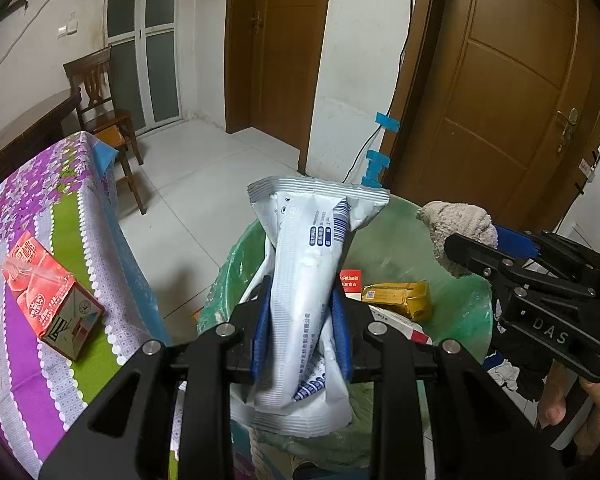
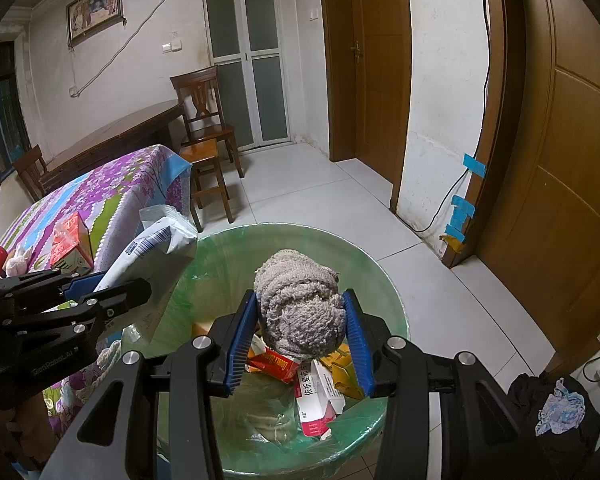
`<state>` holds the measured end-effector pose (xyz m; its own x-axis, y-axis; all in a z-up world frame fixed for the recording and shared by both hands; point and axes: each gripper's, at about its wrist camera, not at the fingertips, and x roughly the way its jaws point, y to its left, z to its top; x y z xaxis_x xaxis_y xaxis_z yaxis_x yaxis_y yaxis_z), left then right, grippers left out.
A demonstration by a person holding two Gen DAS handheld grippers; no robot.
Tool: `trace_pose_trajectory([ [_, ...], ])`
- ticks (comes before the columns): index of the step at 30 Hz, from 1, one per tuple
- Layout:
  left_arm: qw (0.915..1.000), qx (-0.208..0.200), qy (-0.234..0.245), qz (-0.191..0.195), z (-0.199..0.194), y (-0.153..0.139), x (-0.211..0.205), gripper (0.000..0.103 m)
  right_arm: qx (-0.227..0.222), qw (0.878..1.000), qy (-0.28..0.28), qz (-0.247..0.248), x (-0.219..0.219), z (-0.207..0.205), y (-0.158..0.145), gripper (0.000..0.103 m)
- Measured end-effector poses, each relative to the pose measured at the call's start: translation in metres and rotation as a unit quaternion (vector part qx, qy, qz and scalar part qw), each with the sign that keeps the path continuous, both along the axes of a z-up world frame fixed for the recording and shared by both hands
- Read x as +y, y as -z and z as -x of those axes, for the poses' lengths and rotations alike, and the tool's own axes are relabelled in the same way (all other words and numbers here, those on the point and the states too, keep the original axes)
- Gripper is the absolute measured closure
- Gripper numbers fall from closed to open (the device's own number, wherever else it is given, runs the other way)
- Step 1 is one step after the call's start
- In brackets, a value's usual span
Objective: Collect trash
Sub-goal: 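Open both tools to drop the package and knitted ball into the bin, then move both open tools back over the table toward the remaining trash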
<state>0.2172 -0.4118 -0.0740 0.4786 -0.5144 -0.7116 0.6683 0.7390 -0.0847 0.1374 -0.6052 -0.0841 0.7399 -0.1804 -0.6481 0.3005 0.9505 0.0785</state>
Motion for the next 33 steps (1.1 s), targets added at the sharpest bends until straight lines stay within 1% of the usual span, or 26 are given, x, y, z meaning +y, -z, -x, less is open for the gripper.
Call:
trace_pose_trajectory([
  [5,1.0000,0.001,0.000,0.000,0.000,0.000,0.000,0.077,0.000,1.000,0.000,0.000,0.000,0.000,0.000,0.058],
  [6,1.0000,0.000,0.000,0.000,0.000,0.000,0.000,0.075,0.000,1.000,0.000,0.000,0.000,0.000,0.000,0.058],
  [8,1.0000,0.000,-0.002,0.000,0.000,0.000,0.000,0.075,0.000,1.000,-0.001,0.000,0.000,0.000,0.000,0.057],
  [14,1.0000,0.004,-0.007,-0.002,-0.004,0.002,0.002,0.072,-0.003,1.000,0.001,-0.002,0.002,0.000,0.001,0.052],
  [15,1.0000,0.005,-0.007,-0.002,-0.005,0.002,0.003,0.071,-0.004,1.000,0.002,-0.002,0.002,0.001,0.001,0.050],
  [18,0.9999,0.004,-0.010,-0.002,-0.005,0.003,0.004,0.064,-0.006,1.000,0.002,-0.003,0.004,0.002,0.000,0.047],
  [21,0.9999,0.004,-0.011,-0.003,-0.004,0.002,0.005,0.061,-0.008,1.000,0.002,-0.002,0.004,0.003,-0.001,0.044],
  [22,0.9999,0.003,-0.011,-0.003,-0.004,0.002,0.005,0.059,-0.009,1.000,0.002,-0.003,0.004,0.004,-0.002,0.044],
  [29,0.9999,0.004,-0.010,-0.004,-0.002,0.002,0.011,0.055,-0.012,1.000,0.003,-0.004,0.008,0.009,-0.002,0.041],
  [30,0.9999,0.003,-0.010,-0.004,-0.001,0.001,0.012,0.052,-0.013,1.000,0.003,-0.004,0.007,0.011,-0.003,0.038],
  [32,1.0000,0.001,-0.009,-0.003,0.002,-0.001,0.015,0.048,-0.016,1.000,0.002,-0.005,0.009,0.014,-0.003,0.036],
  [33,1.0000,0.000,-0.007,-0.003,0.004,-0.003,0.018,0.044,-0.018,1.000,0.002,-0.006,0.011,0.016,-0.005,0.033],
])
